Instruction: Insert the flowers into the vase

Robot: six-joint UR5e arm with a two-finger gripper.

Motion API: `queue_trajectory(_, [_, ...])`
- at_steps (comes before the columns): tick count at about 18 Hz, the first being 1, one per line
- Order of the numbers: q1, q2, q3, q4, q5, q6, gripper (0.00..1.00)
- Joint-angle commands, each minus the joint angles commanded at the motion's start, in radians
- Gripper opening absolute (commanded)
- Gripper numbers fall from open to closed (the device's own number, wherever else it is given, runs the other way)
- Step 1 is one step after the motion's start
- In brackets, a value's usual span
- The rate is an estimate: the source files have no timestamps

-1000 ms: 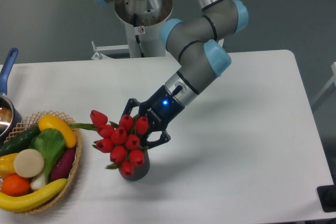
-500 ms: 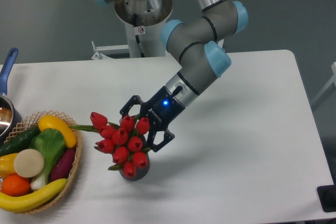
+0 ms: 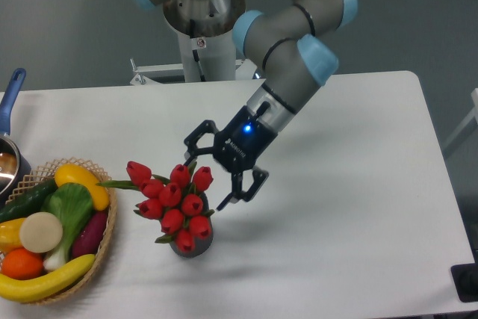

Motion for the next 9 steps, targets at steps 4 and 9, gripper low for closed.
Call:
queue_trajectory(4, [0.044,0.066,-0.009,-0.002,0.06,0.0,1.0])
queue_trajectory(9, [0.135,0.158,-0.015,-0.003,0.103,0.002,1.0])
